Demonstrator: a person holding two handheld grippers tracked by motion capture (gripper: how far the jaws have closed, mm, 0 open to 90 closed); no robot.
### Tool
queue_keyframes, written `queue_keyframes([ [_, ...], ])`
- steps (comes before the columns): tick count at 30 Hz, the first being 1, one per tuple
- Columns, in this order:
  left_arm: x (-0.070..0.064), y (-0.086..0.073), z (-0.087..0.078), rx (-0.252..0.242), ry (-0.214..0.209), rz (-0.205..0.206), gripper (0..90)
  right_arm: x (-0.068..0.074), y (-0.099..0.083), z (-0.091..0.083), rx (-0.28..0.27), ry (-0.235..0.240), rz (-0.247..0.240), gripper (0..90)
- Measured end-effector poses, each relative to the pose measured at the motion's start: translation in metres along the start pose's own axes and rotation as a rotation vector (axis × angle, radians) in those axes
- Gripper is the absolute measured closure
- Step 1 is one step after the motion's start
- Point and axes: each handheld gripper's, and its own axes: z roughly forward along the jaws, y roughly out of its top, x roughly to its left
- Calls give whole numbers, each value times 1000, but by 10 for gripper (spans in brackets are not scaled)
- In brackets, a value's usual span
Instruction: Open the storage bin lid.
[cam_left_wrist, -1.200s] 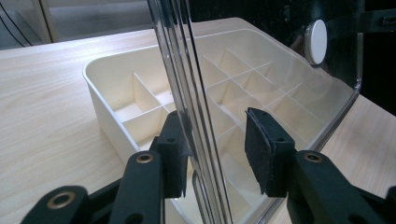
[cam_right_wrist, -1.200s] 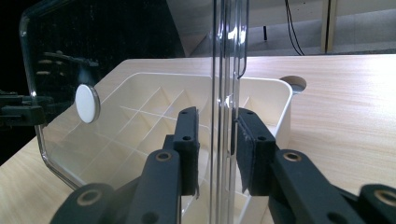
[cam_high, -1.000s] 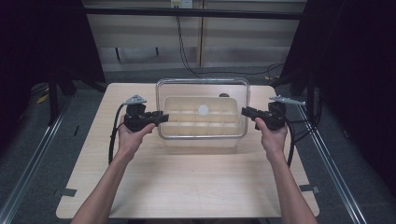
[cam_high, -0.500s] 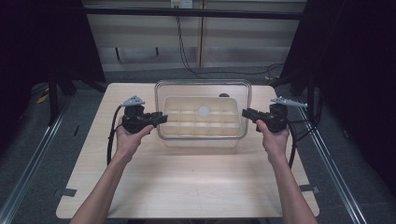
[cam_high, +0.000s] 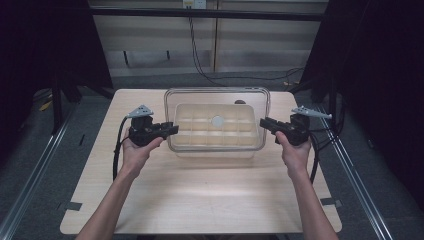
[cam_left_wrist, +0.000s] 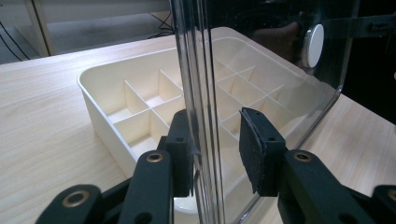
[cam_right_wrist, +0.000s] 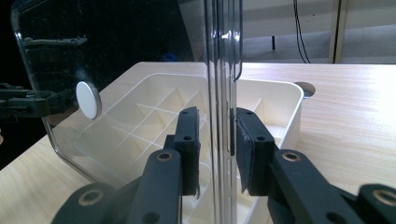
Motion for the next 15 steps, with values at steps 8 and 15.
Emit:
queue_keyframes([
  [8,-4,-6,0,-10,0,-8,670,-1,-7,-4,-7,7,8,726],
  [15,-5,-6,-5,-12,4,3,668,2,-8,-4,-4,8,6,725],
])
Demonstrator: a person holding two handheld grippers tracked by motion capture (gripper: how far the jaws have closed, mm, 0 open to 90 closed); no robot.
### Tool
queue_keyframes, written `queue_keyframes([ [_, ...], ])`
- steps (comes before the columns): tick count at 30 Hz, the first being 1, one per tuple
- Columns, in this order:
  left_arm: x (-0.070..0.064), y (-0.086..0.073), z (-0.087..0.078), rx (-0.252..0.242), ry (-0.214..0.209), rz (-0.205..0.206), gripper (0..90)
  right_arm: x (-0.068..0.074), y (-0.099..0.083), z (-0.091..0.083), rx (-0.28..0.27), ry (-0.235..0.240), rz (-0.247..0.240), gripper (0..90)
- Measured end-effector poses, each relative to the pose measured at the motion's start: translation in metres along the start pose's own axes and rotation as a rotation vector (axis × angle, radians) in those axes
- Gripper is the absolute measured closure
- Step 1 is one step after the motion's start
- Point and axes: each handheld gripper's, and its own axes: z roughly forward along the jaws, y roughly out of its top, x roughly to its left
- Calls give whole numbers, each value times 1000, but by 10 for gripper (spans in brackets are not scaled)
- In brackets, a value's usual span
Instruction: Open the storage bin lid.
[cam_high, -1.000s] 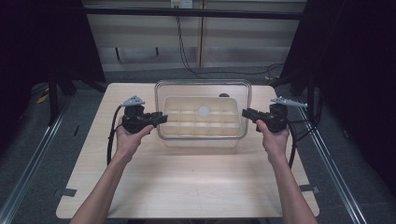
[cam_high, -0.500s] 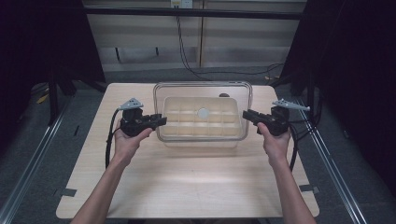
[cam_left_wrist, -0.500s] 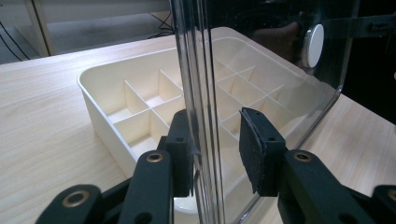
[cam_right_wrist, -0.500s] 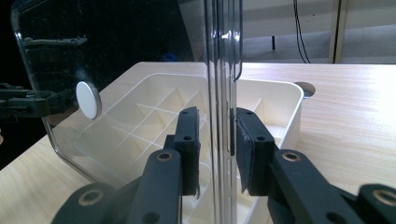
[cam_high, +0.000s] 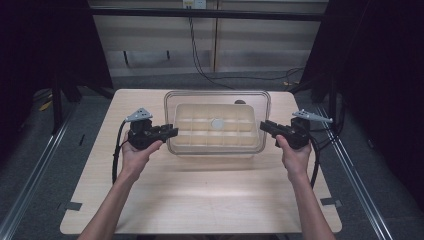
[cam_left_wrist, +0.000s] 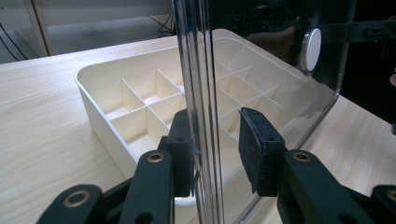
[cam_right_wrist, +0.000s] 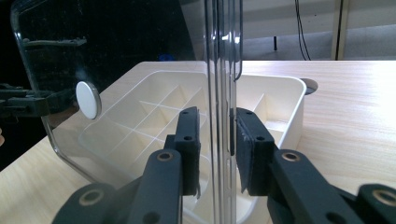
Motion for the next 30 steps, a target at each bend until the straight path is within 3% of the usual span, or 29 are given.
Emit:
queue_keyframes([
  [8,-6,-6,-8,4,-16,6,673,6,-1,-8,11,18,-25,730],
  [17,-9,-5,-15,-27,-19,1,679,9,-3,-14,5,32,-18,734],
  [30,-11,-5,-27,1,-12,31,677,17,-6,-15,11,58,1,733],
])
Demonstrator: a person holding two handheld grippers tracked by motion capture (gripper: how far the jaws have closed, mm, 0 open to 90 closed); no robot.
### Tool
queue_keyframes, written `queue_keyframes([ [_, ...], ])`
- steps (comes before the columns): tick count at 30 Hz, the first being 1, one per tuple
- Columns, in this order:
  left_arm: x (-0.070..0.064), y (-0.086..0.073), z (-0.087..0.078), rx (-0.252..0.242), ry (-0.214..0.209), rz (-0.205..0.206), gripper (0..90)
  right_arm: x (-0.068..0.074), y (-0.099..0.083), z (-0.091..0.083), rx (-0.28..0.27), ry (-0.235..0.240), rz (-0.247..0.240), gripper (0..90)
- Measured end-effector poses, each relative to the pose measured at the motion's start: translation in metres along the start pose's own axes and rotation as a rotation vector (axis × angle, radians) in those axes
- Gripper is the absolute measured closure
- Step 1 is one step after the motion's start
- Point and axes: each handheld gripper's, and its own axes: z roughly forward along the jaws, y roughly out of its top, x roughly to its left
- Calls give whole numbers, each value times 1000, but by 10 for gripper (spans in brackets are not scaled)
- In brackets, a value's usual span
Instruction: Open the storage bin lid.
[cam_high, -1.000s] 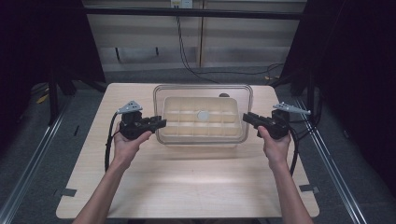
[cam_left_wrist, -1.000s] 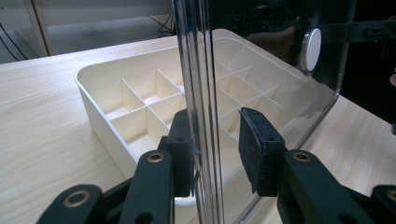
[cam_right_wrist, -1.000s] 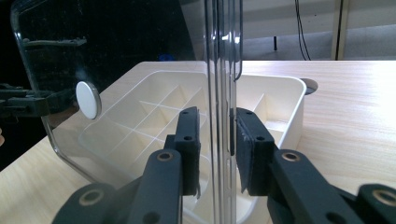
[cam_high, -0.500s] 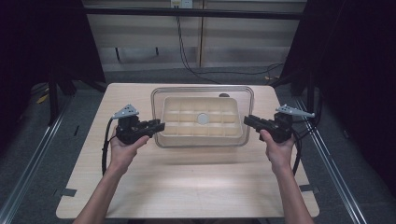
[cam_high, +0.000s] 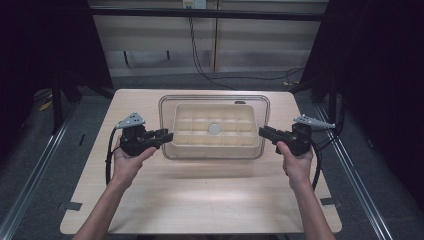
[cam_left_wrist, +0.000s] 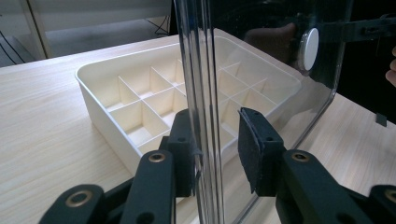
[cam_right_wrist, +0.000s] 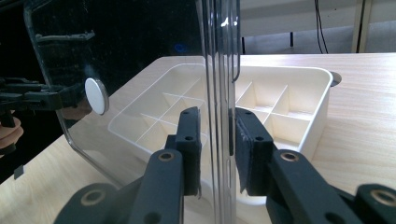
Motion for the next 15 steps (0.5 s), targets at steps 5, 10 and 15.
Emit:
queue_keyframes([
  [5,-2,-2,-5,10,-2,2,679,6,-2,-1,20,-1,-17,733],
  [10,-6,-5,-8,7,-12,18,680,10,-4,-9,20,4,-32,735],
  [15,-13,-7,-7,12,-28,13,682,12,-4,-19,12,-2,-35,739],
])
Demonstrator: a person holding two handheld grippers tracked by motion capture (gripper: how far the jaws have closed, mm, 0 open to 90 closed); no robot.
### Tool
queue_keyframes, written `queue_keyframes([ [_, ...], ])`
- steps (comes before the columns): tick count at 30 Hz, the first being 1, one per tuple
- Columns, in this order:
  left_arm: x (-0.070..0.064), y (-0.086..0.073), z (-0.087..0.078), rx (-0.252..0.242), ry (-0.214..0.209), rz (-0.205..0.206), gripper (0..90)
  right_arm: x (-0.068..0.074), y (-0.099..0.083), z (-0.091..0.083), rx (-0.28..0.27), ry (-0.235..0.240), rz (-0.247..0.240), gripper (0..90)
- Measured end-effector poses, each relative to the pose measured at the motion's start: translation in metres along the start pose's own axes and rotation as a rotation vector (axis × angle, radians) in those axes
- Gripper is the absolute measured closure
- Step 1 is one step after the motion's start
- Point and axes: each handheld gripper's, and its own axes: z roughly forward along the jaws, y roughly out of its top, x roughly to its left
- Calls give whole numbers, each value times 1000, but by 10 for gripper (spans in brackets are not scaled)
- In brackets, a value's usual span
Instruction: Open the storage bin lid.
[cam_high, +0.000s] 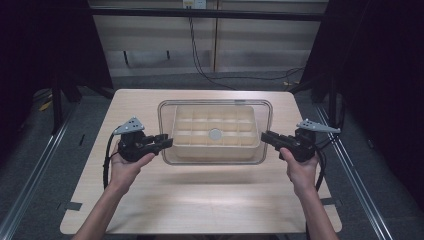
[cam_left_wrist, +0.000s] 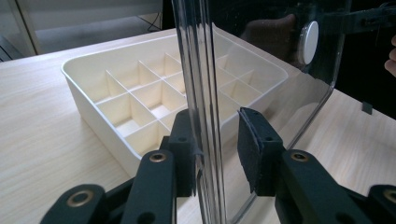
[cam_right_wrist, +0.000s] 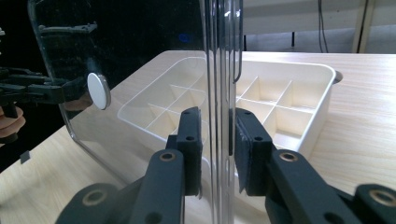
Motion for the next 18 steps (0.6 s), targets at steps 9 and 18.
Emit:
queue_keyframes([
  [9,-6,-7,-1,22,-4,8,683,2,-10,-7,17,-1,4,741],
  [18,-13,-11,-8,29,-9,22,686,9,-18,-13,17,-4,-3,740],
])
